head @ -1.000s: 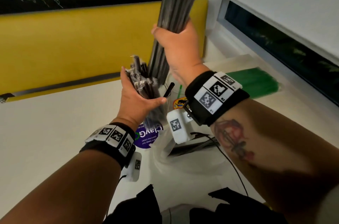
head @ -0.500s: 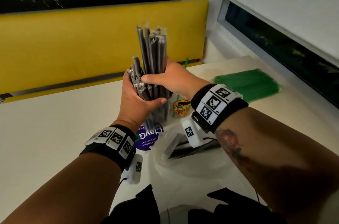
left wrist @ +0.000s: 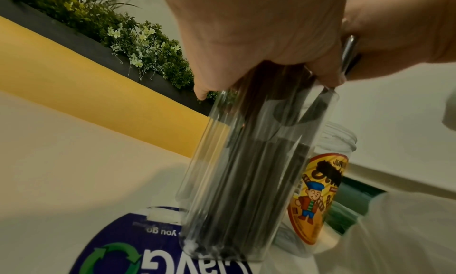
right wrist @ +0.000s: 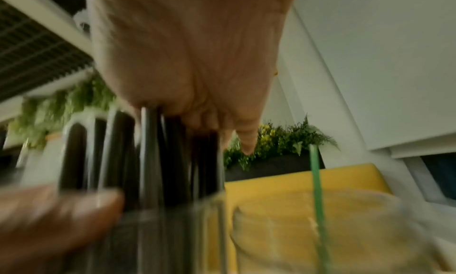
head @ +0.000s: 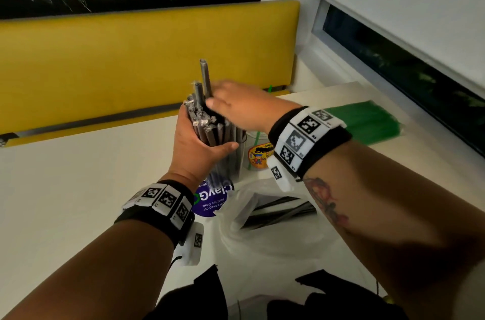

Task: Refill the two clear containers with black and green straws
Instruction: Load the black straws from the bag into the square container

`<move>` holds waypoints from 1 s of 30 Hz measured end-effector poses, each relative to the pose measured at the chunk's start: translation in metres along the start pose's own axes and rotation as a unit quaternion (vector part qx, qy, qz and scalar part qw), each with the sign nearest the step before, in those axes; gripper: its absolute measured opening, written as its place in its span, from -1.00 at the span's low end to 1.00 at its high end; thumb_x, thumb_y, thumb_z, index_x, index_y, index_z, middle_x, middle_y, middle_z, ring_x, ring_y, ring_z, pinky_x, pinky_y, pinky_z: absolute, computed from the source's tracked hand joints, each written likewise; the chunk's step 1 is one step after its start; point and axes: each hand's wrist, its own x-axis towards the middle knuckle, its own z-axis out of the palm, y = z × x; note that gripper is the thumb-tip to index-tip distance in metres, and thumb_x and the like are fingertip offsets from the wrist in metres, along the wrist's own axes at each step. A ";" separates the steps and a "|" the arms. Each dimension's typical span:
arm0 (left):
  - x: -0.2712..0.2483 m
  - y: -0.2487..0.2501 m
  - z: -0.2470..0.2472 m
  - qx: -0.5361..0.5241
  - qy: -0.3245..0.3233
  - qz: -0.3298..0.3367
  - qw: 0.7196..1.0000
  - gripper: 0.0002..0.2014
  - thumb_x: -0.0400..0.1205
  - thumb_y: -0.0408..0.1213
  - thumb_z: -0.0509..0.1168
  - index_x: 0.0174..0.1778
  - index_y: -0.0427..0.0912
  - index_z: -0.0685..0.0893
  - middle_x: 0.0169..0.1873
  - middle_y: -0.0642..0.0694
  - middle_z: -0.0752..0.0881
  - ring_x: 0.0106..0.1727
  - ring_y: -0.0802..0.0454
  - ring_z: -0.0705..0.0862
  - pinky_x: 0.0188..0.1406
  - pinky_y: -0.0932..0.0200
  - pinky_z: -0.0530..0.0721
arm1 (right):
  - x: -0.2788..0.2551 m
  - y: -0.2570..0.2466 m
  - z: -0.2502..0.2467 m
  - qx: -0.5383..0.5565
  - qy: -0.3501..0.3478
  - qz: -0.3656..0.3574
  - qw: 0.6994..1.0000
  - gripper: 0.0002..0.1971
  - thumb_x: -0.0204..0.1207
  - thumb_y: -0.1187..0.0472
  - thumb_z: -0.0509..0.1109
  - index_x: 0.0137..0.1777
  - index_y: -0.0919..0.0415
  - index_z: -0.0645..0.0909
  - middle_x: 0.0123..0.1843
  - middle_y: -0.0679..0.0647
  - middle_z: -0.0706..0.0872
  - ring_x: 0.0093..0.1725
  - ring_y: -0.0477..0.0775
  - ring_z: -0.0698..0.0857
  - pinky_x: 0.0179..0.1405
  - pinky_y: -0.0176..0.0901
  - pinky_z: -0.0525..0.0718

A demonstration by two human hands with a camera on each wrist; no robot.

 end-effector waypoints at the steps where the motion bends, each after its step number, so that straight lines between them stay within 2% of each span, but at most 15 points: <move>1: 0.000 -0.001 0.000 0.002 -0.003 0.002 1.000 -0.06 0.14 -0.18 0.72 0.30 0.39 0.32 0.28 0.09 0.63 0.35 0.19 0.63 0.33 0.20 0.60 | 0.001 0.002 0.007 -0.009 -0.040 0.013 0.999 -0.48 0.80 -0.07 -0.06 0.70 0.06 0.18 0.76 0.06 0.12 0.73 0.12 0.08 0.67 0.03 0.00; 4: 0.001 -0.001 0.000 0.005 -0.003 0.006 1.000 -0.07 0.14 -0.16 0.70 0.32 0.37 0.31 0.29 0.08 0.64 0.34 0.18 0.64 0.32 0.24 0.61 | 0.006 0.011 0.008 0.026 -0.109 0.048 0.993 -0.40 0.73 -0.27 -0.18 0.73 -0.14 -0.03 0.78 -0.10 -0.18 0.75 0.15 -0.19 0.66 0.41 -0.13; 6: 0.001 -0.003 0.001 0.009 -0.001 0.007 1.000 -0.08 0.15 -0.23 0.71 0.30 0.34 0.33 0.26 0.09 0.65 0.32 0.20 0.65 0.29 0.29 0.60 | 0.002 0.015 0.003 0.104 -0.081 0.028 0.991 -0.41 0.73 -0.25 -0.21 0.73 -0.13 -0.01 0.78 -0.10 -0.15 0.74 0.13 -0.19 0.68 0.34 -0.16; 7: 0.001 -0.003 0.001 0.012 0.001 0.007 1.000 -0.09 0.15 -0.28 0.72 0.28 0.34 0.35 0.23 0.11 0.66 0.30 0.25 0.66 0.25 0.37 0.59 | -0.003 0.017 0.001 0.154 -0.030 0.017 0.987 -0.44 0.76 -0.19 -0.19 0.73 -0.09 0.02 0.78 -0.08 -0.07 0.75 0.08 -0.12 0.71 0.18 -0.14; 9: 0.000 -0.002 0.002 0.019 0.001 0.003 1.000 -0.11 0.17 -0.36 0.72 0.22 0.33 0.36 0.18 0.15 0.66 0.24 0.34 0.66 0.14 0.55 0.55 | -0.016 0.028 0.003 0.234 0.118 0.041 0.964 -0.53 0.81 0.02 -0.09 0.69 0.01 0.24 0.72 -0.01 0.26 0.69 -0.01 0.20 0.65 -0.12 0.12; 11: -0.001 -0.001 0.003 0.020 0.003 -0.004 1.000 -0.12 0.18 -0.37 0.72 0.21 0.31 0.35 0.17 0.17 0.66 0.21 0.40 0.65 0.10 0.61 0.53 | -0.030 0.047 0.013 0.210 0.213 0.105 0.949 -0.62 0.74 0.19 0.10 0.51 0.10 0.51 0.48 0.03 0.60 0.46 0.00 0.54 0.50 -0.06 0.46; 13: -0.001 -0.001 0.003 0.021 0.005 -0.009 1.000 -0.12 0.19 -0.37 0.71 0.21 0.32 0.34 0.16 0.18 0.65 0.20 0.45 0.65 0.10 0.62 0.53 | -0.043 0.065 0.032 0.100 0.175 0.139 0.970 -0.67 0.61 0.25 0.24 0.35 0.09 0.61 0.22 -0.01 0.74 0.22 0.00 0.66 0.33 0.06 0.61; 15: 0.000 -0.002 0.004 0.024 0.004 -0.020 1.000 -0.12 0.19 -0.31 0.72 0.26 0.30 0.35 0.20 0.11 0.67 0.24 0.37 0.66 0.16 0.52 0.56 | -0.053 0.075 0.053 -0.022 0.103 0.116 0.988 -0.67 0.58 0.20 0.21 0.28 0.07 0.65 0.09 -0.02 0.78 0.13 0.03 0.67 0.35 0.12 0.52; 17: 0.000 -0.003 0.005 0.027 0.004 -0.031 0.999 -0.08 0.19 -0.28 0.72 0.37 0.18 0.33 0.27 0.04 0.66 0.29 0.29 0.65 0.22 0.47 0.58 | -0.061 0.079 0.063 -0.093 0.091 0.094 0.987 -0.66 0.63 0.18 0.13 0.24 0.05 0.69 0.01 0.01 0.79 0.10 0.08 0.65 0.43 0.12 0.35; 19: -0.001 -0.003 0.005 0.033 0.005 -0.040 0.999 -0.05 0.20 -0.27 0.72 0.43 0.08 0.31 0.30 0.03 0.64 0.31 0.29 0.63 0.25 0.48 0.56 | -0.065 0.083 0.062 -0.118 0.090 0.082 0.986 -0.67 0.67 0.21 0.12 0.22 0.06 0.70 -0.05 0.05 0.78 0.07 0.14 0.63 0.46 0.16 0.32; 22: 0.001 -0.003 0.003 0.044 -0.005 -0.047 0.998 0.03 0.19 -0.19 0.72 0.52 0.00 0.28 0.35 0.01 0.61 0.38 0.20 0.60 0.43 0.16 0.56 | -0.071 0.091 0.056 -0.131 0.064 0.070 0.987 -0.68 0.67 0.29 0.13 0.25 0.12 0.68 0.02 0.14 0.81 0.05 0.25 0.63 0.19 0.20 0.58; 24: -0.001 -0.003 0.002 0.050 -0.007 -0.053 0.997 0.13 0.18 -0.13 0.72 0.60 0.02 0.18 0.44 -0.01 0.55 0.47 0.15 0.53 0.53 -0.01 0.48 | -0.077 0.097 0.052 -0.122 0.053 0.086 0.987 -0.68 0.69 0.29 0.13 0.31 0.16 0.65 0.07 0.19 0.79 0.11 0.29 0.62 0.13 0.21 0.62; 27: -0.011 0.005 0.004 0.114 0.061 -0.055 0.990 0.37 0.18 0.02 0.70 0.71 -0.12 -0.13 0.69 -0.10 0.13 0.68 0.14 0.10 0.69 0.10 0.07 | -0.086 0.099 0.050 -0.114 0.058 0.077 0.989 -0.65 0.69 0.22 0.18 0.42 0.15 0.61 0.12 0.17 0.74 0.20 0.27 0.60 0.26 0.21 0.54; 28: -0.017 0.011 0.004 0.144 0.096 -0.035 0.984 0.38 0.21 0.08 0.67 0.71 -0.21 -0.17 0.71 -0.15 0.02 0.70 0.10 -0.01 0.69 0.13 -0.02 | -0.090 0.098 0.048 -0.127 0.078 0.065 0.987 -0.62 0.67 0.16 0.22 0.46 0.12 0.58 0.17 0.14 0.72 0.23 0.23 0.58 0.32 0.20 0.49; 30: -0.036 0.025 0.004 0.194 0.140 0.075 0.968 0.23 0.31 0.10 0.60 0.65 -0.37 -0.03 0.66 -0.33 0.04 0.70 -0.10 0.01 0.71 0.03 0.01 | -0.103 0.088 0.039 -0.115 0.144 0.045 0.982 -0.58 0.62 0.07 0.31 0.47 0.08 0.56 0.24 0.05 0.66 0.28 0.13 0.54 0.37 0.07 0.48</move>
